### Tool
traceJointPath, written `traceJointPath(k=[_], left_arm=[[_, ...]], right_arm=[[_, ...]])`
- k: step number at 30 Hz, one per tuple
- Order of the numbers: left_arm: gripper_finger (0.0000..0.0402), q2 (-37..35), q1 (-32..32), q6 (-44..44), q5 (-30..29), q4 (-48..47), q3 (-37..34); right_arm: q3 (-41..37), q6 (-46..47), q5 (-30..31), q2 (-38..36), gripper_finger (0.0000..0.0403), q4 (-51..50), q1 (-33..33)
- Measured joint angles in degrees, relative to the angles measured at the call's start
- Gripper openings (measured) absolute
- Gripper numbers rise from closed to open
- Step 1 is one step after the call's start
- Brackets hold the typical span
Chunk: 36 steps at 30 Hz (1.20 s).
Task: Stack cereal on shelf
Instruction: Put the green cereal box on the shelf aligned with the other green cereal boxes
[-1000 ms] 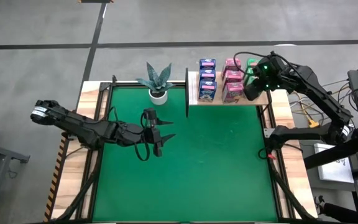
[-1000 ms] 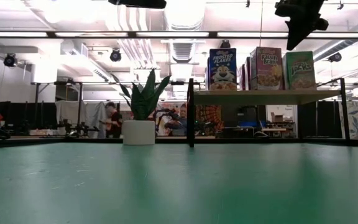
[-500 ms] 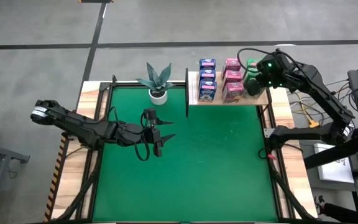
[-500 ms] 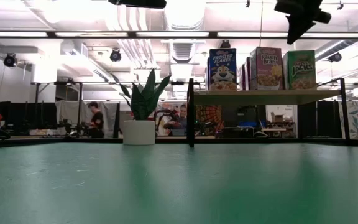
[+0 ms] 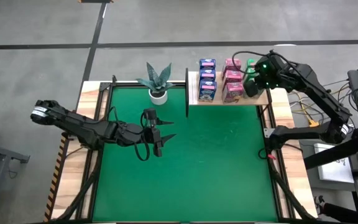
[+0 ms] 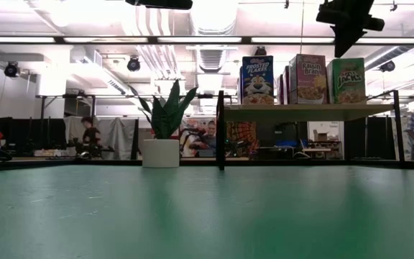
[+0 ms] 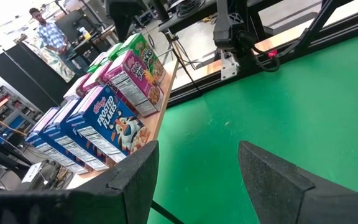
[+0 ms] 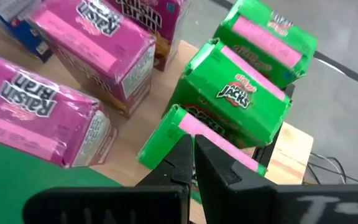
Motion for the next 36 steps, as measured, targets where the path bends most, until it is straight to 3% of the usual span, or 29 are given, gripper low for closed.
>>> traceJointPath(k=[11,21,36], left_arm=[[0.0204,0.0,0.0,0.02,0.0,-0.19,0.0],[0.0204,0.0,-0.01,0.02,0.0,-0.13,0.0],[0.0204,0.0,-0.01,0.06,0.11,0.13,0.0]], right_arm=[[-2.9,-0.1,-0.22,-0.22,0.0009,0.41,0.0],[-3.01,-6.4,-3.24,-2.32,0.0009,-0.23,0.0],[-3.05,-6.05,-1.48,-1.51,0.0009,0.72,0.0]])
